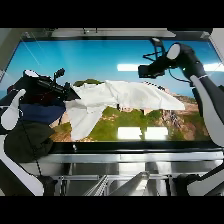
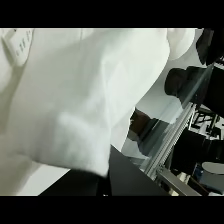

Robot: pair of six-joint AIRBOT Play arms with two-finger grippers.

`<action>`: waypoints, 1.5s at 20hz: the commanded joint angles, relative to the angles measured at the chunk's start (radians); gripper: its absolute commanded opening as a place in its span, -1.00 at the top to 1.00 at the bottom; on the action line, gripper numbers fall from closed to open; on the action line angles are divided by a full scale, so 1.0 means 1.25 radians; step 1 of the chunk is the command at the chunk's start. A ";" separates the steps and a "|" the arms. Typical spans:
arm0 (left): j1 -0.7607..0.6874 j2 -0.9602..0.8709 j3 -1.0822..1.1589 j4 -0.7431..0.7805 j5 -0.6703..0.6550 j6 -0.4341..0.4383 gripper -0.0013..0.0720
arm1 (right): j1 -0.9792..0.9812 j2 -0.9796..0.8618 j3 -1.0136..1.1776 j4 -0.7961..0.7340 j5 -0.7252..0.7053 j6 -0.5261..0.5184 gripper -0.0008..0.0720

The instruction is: Fold the shirts.

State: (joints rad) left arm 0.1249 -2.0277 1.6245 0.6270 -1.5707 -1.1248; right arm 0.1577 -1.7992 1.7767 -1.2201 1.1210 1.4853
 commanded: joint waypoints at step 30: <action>-0.012 0.000 0.001 0.001 -0.057 -0.002 0.91 | -0.399 -0.163 0.229 0.381 -0.170 0.025 0.90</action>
State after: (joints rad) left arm 0.1101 -2.0277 1.6245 0.6273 -1.6386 -1.1267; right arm -0.1745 -2.0209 2.0262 -0.7635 1.0595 1.4254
